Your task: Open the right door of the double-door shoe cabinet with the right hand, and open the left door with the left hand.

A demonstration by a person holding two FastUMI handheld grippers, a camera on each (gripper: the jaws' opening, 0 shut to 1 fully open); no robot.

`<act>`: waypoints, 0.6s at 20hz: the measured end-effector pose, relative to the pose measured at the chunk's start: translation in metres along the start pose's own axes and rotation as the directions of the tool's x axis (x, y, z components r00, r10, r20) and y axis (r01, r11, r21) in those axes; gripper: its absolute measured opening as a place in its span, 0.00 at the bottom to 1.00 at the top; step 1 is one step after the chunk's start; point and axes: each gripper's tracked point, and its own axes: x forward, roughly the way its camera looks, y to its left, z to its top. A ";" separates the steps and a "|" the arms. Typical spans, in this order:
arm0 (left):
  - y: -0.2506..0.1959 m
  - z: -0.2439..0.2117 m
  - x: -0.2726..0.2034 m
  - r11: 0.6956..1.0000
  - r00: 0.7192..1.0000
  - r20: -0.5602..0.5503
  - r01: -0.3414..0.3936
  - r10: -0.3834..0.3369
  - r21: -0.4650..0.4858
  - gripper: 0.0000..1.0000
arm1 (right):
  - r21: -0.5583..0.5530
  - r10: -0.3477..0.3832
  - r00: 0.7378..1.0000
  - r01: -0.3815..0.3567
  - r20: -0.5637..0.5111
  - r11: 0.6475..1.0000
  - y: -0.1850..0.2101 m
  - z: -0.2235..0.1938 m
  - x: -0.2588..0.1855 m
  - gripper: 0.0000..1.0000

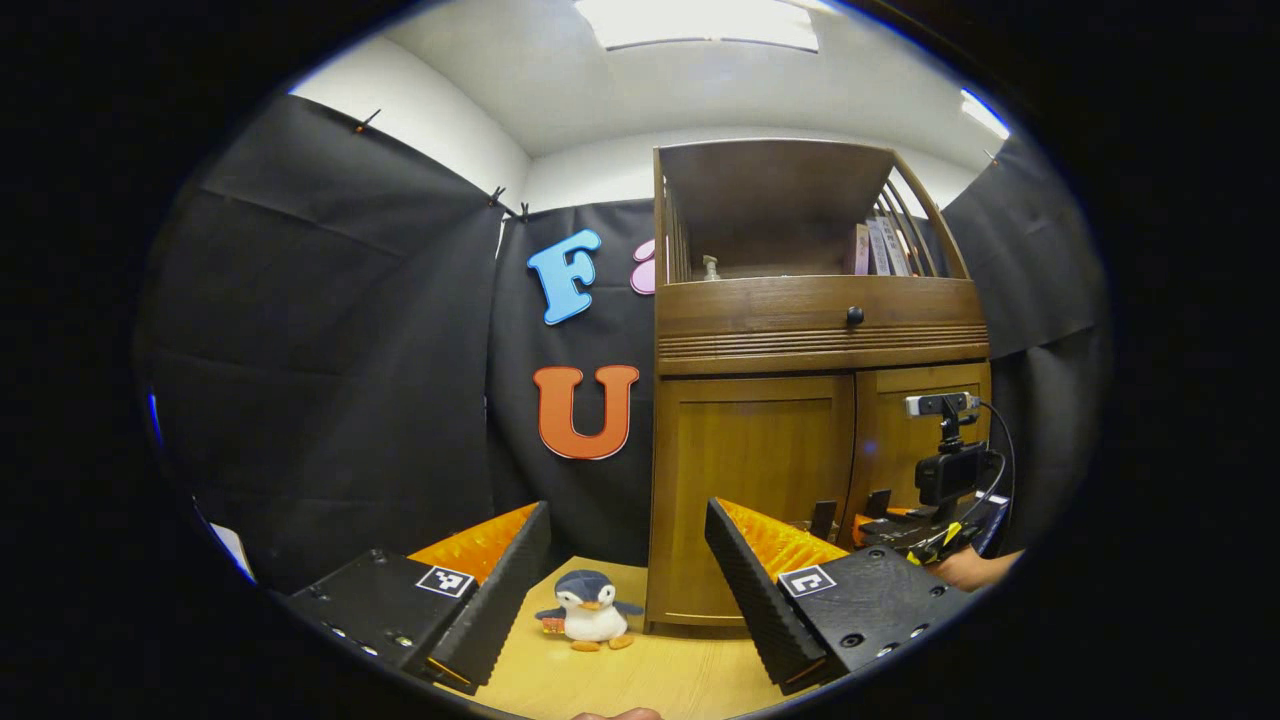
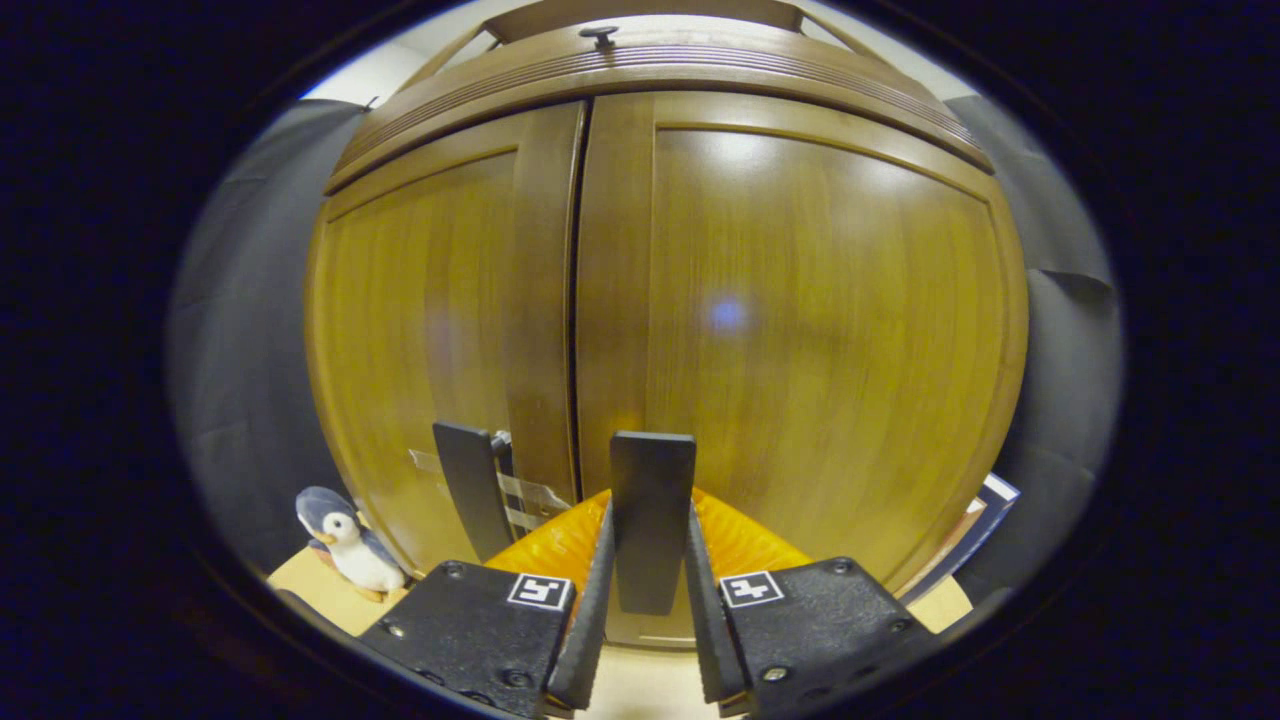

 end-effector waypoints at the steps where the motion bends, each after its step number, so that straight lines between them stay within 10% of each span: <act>1: -0.002 0.001 0.001 1.000 1.000 0.009 0.002 -0.002 0.002 0.95 | -0.002 -0.004 1.000 0.004 0.002 1.000 -0.001 0.000 0.000 0.39; 12: -0.016 0.003 0.002 0.999 0.999 0.018 0.044 -0.044 -0.001 0.95 | 0.030 -0.005 1.000 0.005 -0.021 1.000 -0.004 -0.001 -0.011 0.31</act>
